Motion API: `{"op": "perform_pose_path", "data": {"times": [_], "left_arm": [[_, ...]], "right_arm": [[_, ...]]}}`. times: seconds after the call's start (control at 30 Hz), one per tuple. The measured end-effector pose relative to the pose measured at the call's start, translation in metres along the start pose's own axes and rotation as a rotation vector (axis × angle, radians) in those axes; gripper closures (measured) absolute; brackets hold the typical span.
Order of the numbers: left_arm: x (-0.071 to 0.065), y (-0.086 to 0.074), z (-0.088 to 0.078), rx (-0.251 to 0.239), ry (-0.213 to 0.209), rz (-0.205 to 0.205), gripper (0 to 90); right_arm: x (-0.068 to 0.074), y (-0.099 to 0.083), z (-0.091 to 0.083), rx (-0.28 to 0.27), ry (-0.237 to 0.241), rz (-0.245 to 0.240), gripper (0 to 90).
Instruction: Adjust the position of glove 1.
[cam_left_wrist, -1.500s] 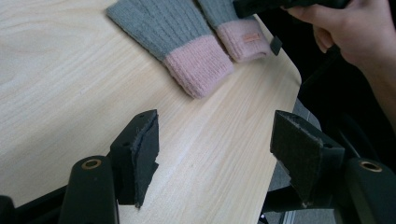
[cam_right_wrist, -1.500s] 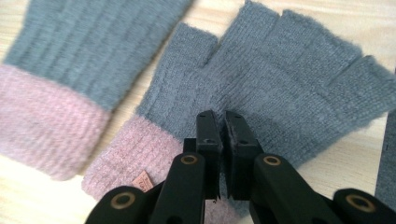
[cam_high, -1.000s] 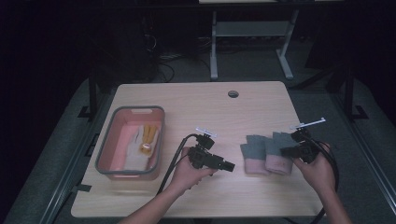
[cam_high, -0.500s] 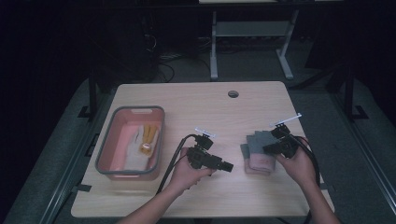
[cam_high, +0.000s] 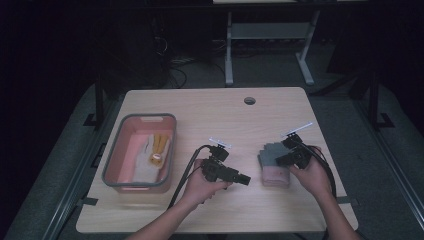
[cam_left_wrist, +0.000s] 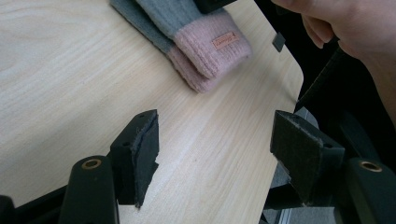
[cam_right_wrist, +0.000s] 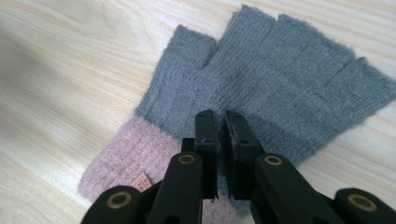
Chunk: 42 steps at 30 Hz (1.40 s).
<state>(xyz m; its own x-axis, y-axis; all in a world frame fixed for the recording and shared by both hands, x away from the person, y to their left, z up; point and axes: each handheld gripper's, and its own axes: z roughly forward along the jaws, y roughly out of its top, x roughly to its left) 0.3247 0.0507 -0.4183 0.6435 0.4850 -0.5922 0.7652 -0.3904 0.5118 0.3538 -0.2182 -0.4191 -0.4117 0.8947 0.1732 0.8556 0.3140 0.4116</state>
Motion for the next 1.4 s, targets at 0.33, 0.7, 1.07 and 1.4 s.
{"op": "perform_pose_path", "data": {"times": [0.33, 0.7, 1.07, 1.4], "left_arm": [[0.001, 0.002, 0.01, 0.012, -0.004, -0.007, 32.9], [0.002, 0.013, 0.028, -0.014, 0.005, -0.067, 33.4], [0.002, 0.021, 0.048, -0.049, 0.012, -0.105, 34.6], [0.005, 0.024, 0.07, -0.037, 0.014, -0.148, 34.4]], "right_arm": [[-0.005, -0.006, -0.001, -0.031, 0.025, 0.026, 74.8], [-0.022, -0.02, -0.015, -0.089, 0.074, 0.095, 58.7], [-0.035, -0.033, -0.016, -0.129, 0.103, 0.159, 53.2], [-0.042, -0.038, -0.006, -0.13, 0.148, 0.202, 48.9]]}}
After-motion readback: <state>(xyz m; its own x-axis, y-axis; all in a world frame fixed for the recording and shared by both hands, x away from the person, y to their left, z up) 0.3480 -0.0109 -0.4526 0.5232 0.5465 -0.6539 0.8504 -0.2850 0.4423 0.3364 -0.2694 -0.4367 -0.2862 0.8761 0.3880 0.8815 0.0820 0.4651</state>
